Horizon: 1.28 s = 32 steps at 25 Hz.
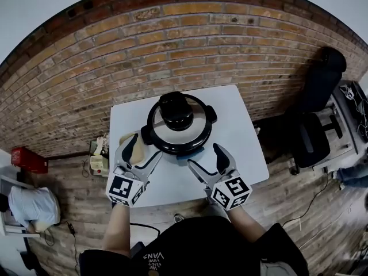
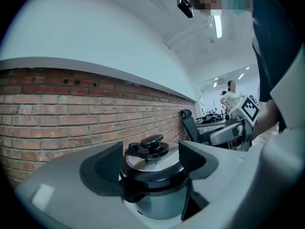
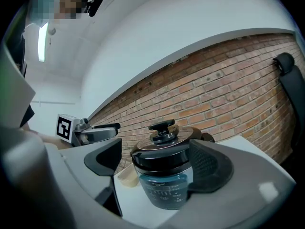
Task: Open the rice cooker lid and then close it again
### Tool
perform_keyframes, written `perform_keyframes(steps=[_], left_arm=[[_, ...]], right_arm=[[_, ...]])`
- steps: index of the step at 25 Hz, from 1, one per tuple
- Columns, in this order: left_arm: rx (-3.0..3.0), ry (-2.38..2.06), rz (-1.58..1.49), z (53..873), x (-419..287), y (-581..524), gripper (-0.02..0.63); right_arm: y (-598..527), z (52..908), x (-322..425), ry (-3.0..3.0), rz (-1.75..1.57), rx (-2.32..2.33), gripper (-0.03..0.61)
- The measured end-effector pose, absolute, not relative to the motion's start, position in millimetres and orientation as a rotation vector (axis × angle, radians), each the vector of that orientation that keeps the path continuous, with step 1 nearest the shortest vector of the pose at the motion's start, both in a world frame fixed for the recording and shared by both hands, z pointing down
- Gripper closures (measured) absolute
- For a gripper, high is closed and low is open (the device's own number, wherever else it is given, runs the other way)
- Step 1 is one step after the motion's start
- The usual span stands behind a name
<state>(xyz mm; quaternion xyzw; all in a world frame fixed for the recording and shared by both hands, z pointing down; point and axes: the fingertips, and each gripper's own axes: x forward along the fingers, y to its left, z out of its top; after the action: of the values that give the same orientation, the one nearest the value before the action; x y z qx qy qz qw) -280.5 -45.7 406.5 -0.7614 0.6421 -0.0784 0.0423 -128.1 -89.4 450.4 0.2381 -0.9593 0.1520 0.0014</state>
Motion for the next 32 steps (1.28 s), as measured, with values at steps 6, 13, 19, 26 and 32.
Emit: perform_keyframes(steps=[6, 13, 19, 26, 32], left_arm=[[-2.368, 1.871, -0.312, 401.4, -275.4, -95.4, 0.270], [-2.479, 1.700, -0.439, 407.3, -266.8, -140.6, 0.270], [-2.563, 1.589, -0.580, 417.8, -259.3, -167.6, 0.270], [-2.692, 1.427, -0.675, 431.6, -242.3, -185.1, 0.270], [-2.754, 1.325, -0.763, 442.9, -229.9, -198.7, 0.270]], right_arm=[[-112.9, 452.1, -125.0, -3.004, 0.473, 0.640, 0.143], [-135.8, 455.8, -119.0, -3.004, 0.487, 0.573, 0.143], [-151.8, 457.5, -115.9, -3.012, 0.513, 0.551, 0.143], [-165.7, 459.6, -110.9, -3.009, 0.521, 0.544, 0.144], [-176.9, 460.3, -105.0, -3.005, 0.521, 0.561, 0.143]])
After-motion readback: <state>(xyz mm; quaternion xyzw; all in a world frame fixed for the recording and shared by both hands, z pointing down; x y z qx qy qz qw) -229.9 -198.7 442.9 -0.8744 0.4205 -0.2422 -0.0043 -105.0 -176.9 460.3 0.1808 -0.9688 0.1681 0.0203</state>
